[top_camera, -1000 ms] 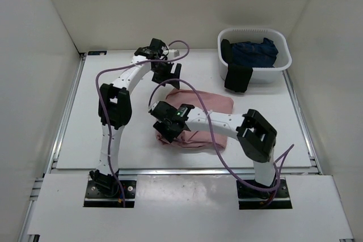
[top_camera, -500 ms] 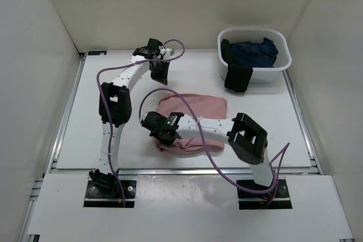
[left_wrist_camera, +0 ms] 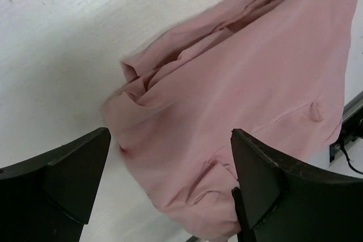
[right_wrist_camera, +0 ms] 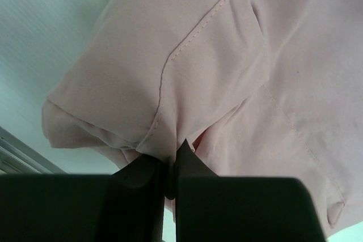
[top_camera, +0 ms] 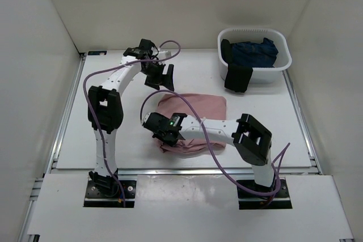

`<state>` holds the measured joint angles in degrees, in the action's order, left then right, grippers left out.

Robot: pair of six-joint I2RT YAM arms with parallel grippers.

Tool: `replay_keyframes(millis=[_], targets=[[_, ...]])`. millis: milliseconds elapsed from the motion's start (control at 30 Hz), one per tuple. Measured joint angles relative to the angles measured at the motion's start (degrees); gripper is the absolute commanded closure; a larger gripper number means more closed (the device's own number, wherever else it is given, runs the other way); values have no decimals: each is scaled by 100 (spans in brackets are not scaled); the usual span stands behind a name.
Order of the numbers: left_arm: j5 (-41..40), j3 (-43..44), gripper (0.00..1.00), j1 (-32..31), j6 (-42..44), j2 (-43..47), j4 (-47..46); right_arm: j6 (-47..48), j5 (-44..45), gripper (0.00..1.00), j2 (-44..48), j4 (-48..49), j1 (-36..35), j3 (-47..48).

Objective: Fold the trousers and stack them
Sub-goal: Fold the trousers

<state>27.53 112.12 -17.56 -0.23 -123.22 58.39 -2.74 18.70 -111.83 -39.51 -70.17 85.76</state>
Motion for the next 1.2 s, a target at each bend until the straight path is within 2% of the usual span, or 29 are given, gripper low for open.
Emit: replay_keyframes(millis=[167,233,333,433,667,833,900,967,1000,1033,1067,1100,1200], targets=[[4,63,0,-103,0,-236,219,13,33,100,15,-28,0,-83],[-160,262,27,-162,0,-647,275,26,35,100,15,-48,2,-83],[-367,494,86,-219,-22,-1272,273,35,72,100,15,-81,2,-83],[-437,614,86,-238,-46,-1572,352,37,245,100,15,-101,2,-83],[-870,938,86,-205,-46,-1471,227,120,874,100,140,-28,-55,-129],[-935,1001,86,-116,-52,-1456,260,223,935,98,273,212,-90,-131],[-992,1001,86,-109,-59,-1456,278,284,861,92,273,262,-90,-131],[-1016,1001,86,-114,-66,-1456,295,343,776,78,273,264,-90,-131],[-1021,1001,86,-116,-66,-1456,295,372,748,54,271,269,-90,-131],[-1064,1001,86,-116,-61,-1456,256,345,671,48,273,247,-90,-131],[-1115,1001,83,-114,-59,-1456,181,380,573,44,271,179,-103,-129],[-1158,1001,76,-105,-44,-1456,72,402,505,40,271,103,-127,-125],[-1215,1003,57,-90,2,-1423,-146,404,372,36,267,-197,-201,-35]])
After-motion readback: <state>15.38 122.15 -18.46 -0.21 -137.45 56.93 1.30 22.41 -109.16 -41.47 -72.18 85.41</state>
